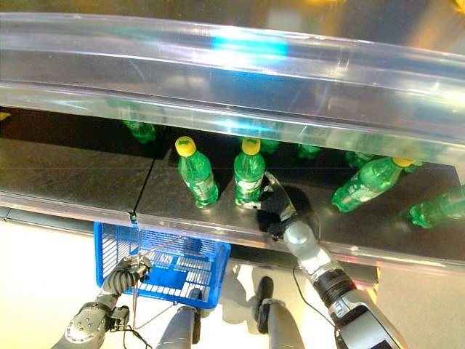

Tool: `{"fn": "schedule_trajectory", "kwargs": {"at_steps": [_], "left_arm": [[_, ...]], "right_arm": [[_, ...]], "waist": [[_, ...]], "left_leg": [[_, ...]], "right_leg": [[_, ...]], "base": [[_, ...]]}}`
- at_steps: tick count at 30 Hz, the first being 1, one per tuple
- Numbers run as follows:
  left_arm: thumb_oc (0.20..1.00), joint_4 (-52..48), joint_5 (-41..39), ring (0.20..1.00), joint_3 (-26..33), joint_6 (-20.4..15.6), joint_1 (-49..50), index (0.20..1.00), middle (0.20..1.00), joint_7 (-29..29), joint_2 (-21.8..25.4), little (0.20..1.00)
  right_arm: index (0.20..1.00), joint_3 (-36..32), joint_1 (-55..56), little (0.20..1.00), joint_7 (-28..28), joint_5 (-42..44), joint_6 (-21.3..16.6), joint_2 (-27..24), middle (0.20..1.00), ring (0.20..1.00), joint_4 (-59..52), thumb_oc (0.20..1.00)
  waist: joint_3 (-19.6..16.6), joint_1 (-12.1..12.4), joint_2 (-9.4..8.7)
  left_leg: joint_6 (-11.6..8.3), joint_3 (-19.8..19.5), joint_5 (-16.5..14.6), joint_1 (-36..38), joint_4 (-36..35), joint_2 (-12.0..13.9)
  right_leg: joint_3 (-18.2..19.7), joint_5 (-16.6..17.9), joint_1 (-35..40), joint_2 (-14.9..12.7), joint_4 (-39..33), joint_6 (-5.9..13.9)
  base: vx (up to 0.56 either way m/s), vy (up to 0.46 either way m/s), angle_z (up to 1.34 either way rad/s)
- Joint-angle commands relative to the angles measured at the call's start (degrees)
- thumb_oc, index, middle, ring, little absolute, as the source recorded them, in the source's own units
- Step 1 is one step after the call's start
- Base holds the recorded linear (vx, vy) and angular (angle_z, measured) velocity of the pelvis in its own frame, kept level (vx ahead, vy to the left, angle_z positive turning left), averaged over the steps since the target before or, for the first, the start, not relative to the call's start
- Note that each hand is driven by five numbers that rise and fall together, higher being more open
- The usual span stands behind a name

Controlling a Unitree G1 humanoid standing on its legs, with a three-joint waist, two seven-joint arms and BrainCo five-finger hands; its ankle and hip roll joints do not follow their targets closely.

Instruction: Pick up the snacks into the basket

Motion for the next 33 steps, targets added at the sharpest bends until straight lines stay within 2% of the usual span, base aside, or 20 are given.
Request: {"fn": "schedule_trajectory", "kwargs": {"at_steps": [1, 9, 21, 33], "left_arm": [[0.2, -6.1, -0.8, 0.2, -1.0, -4.0, -1.0, 0.2, 0.2, 1.4, 2.1, 0.2], [0.2, -6.6, -0.7, 0.2, -0.6, -4.2, -0.7, 0.2, 0.2, 1.8, 2.1, 0.2], [0.2, -7.9, -2.3, 0.2, 1.1, -5.0, 0.8, 0.2, 0.2, 0.4, 4.8, 0.2], [0.2, -8.0, -2.3, 0.2, 2.1, -4.6, 1.2, 0.2, 0.2, -0.8, 5.2, 0.2]], "right_arm": [[1.0, 2.6, 4.3, 1.0, 0.5, 1.2, 3.5, 1.1, 1.0, 1.0, 6.3, 1.0], [1.0, 3.2, 4.2, 1.0, 0.5, -0.6, 3.6, 0.4, 1.0, 1.0, 5.9, 1.0], [1.0, -2.9, 0.6, 1.0, -2.0, -1.9, 3.9, -11.0, 1.0, 1.0, 11.6, 1.0], [1.0, -3.6, 1.7, 1.0, 0.0, -3.4, 3.6, -17.1, 1.0, 1.0, 11.0, 1.0]], "waist": [[-0.1, 2.0, 2.54], [0.0, 1.7, 2.32], [0.0, 1.2, 1.42], [0.0, 0.6, 0.85]], "left_leg": [[0.8, -3.3, 5.4, -2.2, -2.8, -0.3], [0.94, -3.1, 5.3, -2.2, -2.9, -0.3], [0.69, -2.9, 6.0, -2.0, -4.2, 0.2], [0.52, -3.0, 6.0, -1.8, -4.4, 0.3]], "right_leg": [[3.7, -6.2, 4.4, -5.5, 2.7, 7.94], [3.9, -5.7, 4.2, -5.5, 2.6, 7.96], [3.8, -5.0, 3.9, -5.2, 1.9, 8.1], [3.9, -5.3, 3.8, -5.0, 2.1, 8.18]], "base": [[0.0, 0.0, 0.0], [0.0, 0.0, 0.0], [0.0, 0.0, 0.0], [0.0, 0.0, 0.0]]}}
